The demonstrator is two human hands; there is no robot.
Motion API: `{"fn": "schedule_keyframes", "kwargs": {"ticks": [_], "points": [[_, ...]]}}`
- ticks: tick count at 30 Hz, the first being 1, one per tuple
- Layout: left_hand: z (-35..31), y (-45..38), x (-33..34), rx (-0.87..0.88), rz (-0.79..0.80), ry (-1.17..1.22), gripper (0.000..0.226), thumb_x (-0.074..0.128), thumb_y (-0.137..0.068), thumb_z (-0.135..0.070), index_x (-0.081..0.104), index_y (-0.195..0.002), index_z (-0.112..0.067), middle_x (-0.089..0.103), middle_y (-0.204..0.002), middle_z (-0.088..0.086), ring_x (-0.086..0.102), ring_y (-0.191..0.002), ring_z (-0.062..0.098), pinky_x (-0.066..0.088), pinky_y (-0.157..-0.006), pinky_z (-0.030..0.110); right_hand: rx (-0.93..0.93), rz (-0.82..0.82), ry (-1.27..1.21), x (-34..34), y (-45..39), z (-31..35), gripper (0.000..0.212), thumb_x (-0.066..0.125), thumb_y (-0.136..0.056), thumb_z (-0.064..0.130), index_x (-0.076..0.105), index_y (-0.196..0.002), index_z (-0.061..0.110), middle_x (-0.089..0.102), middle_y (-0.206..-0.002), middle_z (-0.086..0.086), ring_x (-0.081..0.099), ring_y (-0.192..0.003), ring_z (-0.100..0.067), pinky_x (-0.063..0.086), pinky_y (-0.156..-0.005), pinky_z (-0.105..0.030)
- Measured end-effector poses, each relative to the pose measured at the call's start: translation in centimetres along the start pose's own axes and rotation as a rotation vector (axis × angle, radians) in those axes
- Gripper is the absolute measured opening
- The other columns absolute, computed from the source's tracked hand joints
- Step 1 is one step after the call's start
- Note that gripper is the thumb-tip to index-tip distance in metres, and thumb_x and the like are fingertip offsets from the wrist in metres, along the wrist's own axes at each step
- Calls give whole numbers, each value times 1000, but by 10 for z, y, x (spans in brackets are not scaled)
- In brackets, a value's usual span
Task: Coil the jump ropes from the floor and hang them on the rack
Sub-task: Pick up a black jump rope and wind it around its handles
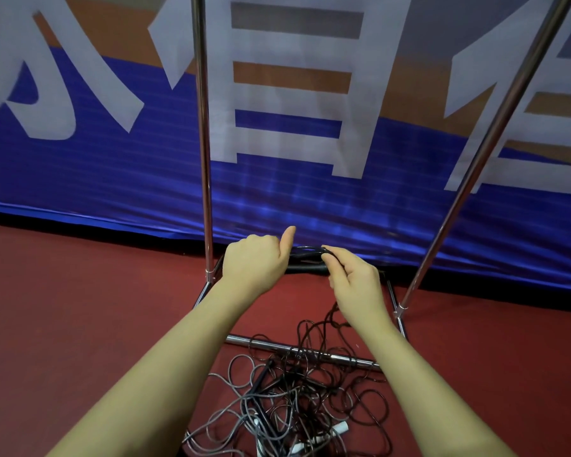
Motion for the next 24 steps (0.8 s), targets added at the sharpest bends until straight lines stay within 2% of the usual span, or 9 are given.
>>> {"fn": "schedule_keyframes", "kwargs": {"ticks": [3,6,7,10,12,14,19,22,24], "points": [[0,-1,-3,23,-16,19,61,19,-101,-47,40,-56,-13,51,-61,5,58,-78,34,34,-63,34,70,34,-89,0,-1,-1,21,57,-93,9,68,-111,4,56,-64,22,54,-62,9,39,-67,-6],[0,-2,-5,23,-37,-18,61,20,-102,-44,40,-54,-13,44,-58,3,59,-75,34,33,-62,33,97,82,-89,2,-1,-2,25,58,-93,13,67,-115,7,69,-99,5,60,-88,4,40,-80,-3],[-1,-1,-5,29,-44,-42,61,20,-103,-43,42,-55,-12,44,-59,4,60,-75,34,32,-61,32,109,106,-62,3,-1,-3,24,57,-94,17,67,-114,10,69,-101,2,61,-91,-2,41,-81,-6],[-9,2,-5,46,-59,-75,58,22,-103,-41,48,-60,-11,46,-63,5,61,-77,34,29,-60,32,172,212,89,12,0,-9,26,44,-96,42,61,-95,23,65,-72,6,60,-74,-16,45,-76,-33],[-15,3,-5,58,-58,-62,58,22,-103,-41,45,-59,-12,47,-63,6,61,-78,34,29,-60,32,245,187,82,13,-1,-11,35,36,-93,54,51,-77,26,53,-50,6,63,-66,-20,45,-72,-37],[-20,5,-4,72,-39,-46,57,21,-103,-41,46,-60,-12,54,-68,9,61,-80,35,30,-62,32,271,96,87,7,-5,-10,45,34,-92,59,43,-67,23,49,-45,3,65,-64,-24,45,-69,-37],[-20,9,-2,18,2,30,58,21,-102,-43,46,-60,-13,66,-82,15,60,-85,36,36,-68,35,84,-29,159,-3,-8,6,47,42,-98,39,28,-56,22,30,-45,4,32,-48,-20,29,-54,-34],[-18,7,-1,4,-8,77,59,19,-102,-44,35,-53,-16,60,-69,10,59,-78,35,37,-67,35,37,-112,97,-5,-8,9,48,43,-99,28,26,-55,22,25,-45,6,23,-46,-16,24,-52,-35],[-21,8,-4,106,-151,32,63,19,-98,-44,37,-46,-15,52,-54,6,57,-63,34,36,-62,34,27,-161,56,-5,-7,7,48,42,-100,25,26,-55,21,24,-45,6,23,-46,-15,22,-50,-33]]}}
Point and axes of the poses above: each hand's wrist, its own y-axis away from the middle knuckle, its own x-axis out of the palm, z = x × y, the point moved 6 cm from there along -y, towards the middle knuckle
